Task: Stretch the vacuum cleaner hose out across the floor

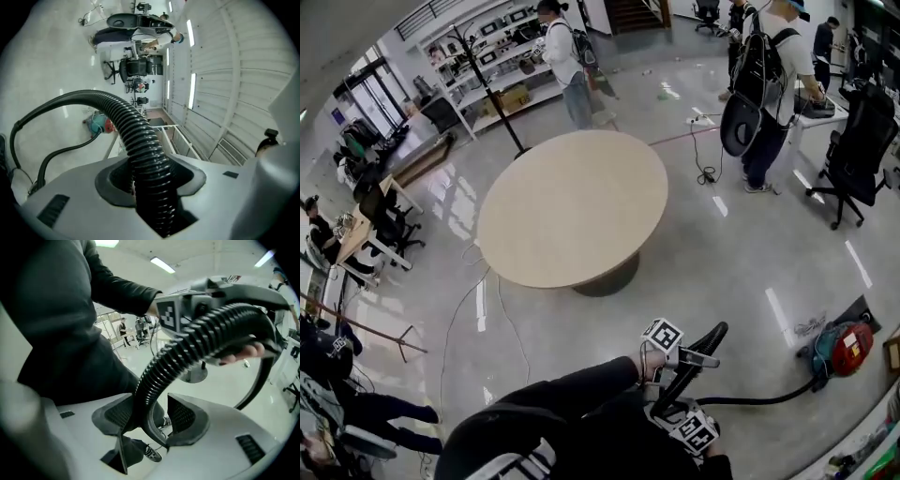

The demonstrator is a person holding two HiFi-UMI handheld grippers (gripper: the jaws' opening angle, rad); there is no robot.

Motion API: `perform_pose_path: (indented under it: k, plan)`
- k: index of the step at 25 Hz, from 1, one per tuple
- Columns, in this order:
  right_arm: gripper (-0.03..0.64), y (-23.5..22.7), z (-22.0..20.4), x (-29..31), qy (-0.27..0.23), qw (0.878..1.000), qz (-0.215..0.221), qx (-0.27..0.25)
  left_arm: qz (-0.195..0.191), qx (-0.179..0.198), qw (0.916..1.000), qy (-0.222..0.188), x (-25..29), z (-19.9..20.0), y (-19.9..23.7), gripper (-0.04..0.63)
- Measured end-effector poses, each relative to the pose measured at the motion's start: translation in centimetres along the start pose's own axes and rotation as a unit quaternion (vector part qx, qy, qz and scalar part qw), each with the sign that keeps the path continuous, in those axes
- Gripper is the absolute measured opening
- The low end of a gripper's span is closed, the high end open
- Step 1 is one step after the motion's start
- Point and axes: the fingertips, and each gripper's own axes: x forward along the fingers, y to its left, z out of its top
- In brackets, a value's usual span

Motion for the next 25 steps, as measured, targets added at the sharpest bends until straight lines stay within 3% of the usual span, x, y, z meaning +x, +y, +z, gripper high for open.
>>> perform_pose_path:
  k: [3, 5, 6, 7, 8, 10, 11, 12, 13, 14, 16, 17, 18, 21, 22, 23, 25]
  plan:
    - [0.333, -0.5, -3.2, -4.2, -0.053, 0.993, -0.024, 0.1, -0.037, 0.037, 0.9985, -0.014, 0.4, -3.2, -3.6, 0.196]
    - [0.348, -1.7, -4.4, -9.0, -0.124, 0.972, -0.035, 0.195, -0.051, 0.048, 0.997, -0.032, 0.4, -4.6, -5.4, 0.193]
    - [0.348, -2.7, -4.3, -11.7, -0.178, 0.954, -0.037, 0.24, -0.048, 0.056, 0.9966, -0.037, 0.3, -5.1, -5.8, 0.193]
    - [0.347, -3.9, -3.6, -14.6, -0.241, 0.927, -0.036, 0.287, -0.038, 0.067, 0.9964, -0.036, 0.3, -5.7, -5.9, 0.193]
    - [0.347, -5.1, -2.5, -17.4, -0.308, 0.89, -0.032, 0.335, -0.025, 0.081, 0.996, -0.029, 0.2, -6.5, -5.9, 0.193]
    - [0.34, -7.1, -0.4, -21.3, -0.427, 0.797, -0.018, 0.427, 0.0, 0.116, 0.9932, 0.002, 0.3, -9.1, -5.7, 0.193]
    - [0.283, -7.6, 0.6, -22.1, -0.469, 0.756, -0.012, 0.456, 0.007, 0.134, 0.9908, 0.021, 0.2, -10.6, -5.8, 0.193]
    - [0.168, -7.6, 1.7, -22.1, -0.493, 0.733, -0.008, 0.468, 0.011, 0.151, 0.9877, 0.04, -0.1, -12.2, -5.9, 0.193]
    - [0.149, -7.2, 3.1, -21.3, -0.499, 0.729, -0.006, 0.468, 0.013, 0.169, 0.9838, 0.059, -0.6, -13.8, -6.2, 0.192]
    - [0.15, -6.5, 4.6, -19.7, -0.491, 0.737, -0.007, 0.464, 0.013, 0.188, 0.9791, 0.078, -1.4, -15.3, -6.5, 0.192]
    - [0.276, -5.2, 6.6, -15.5, -0.452, 0.754, -0.017, 0.475, 0.006, 0.222, 0.9693, 0.105, -3.6, -17.7, -7.3, 0.193]
    - [0.302, -4.7, 7.3, -13.6, -0.439, 0.754, -0.021, 0.489, 0.001, 0.235, 0.9654, 0.113, -4.9, -18.4, -7.6, 0.192]
    - [0.33, -4.3, 8.1, -12.0, -0.436, 0.746, -0.021, 0.503, -0.002, 0.247, 0.9619, 0.117, -6.3, -18.8, -7.7, 0.192]
    - [0.33, -2.2, 11.7, -9.2, -0.47, 0.713, 0.007, 0.52, -0.015, 0.272, 0.9508, 0.147, -10.5, -20.7, -7.4, 0.193]
    - [0.331, -1.1, 12.9, -8.2, -0.476, 0.711, 0.013, 0.518, -0.021, 0.278, 0.9462, 0.164, -11.8, -22.0, -7.2, 0.193]
    - [0.331, 0.0, 14.0, -6.9, -0.469, 0.718, 0.012, 0.514, -0.027, 0.284, 0.9409, 0.183, -13.2, -23.5, -7.1, 0.193]
    - [0.331, 2.1, 15.7, -3.4, -0.426, 0.754, -0.001, 0.501, -0.033, 0.299, 0.9287, 0.217, -15.6, -26.2, -7.0, 0.195]
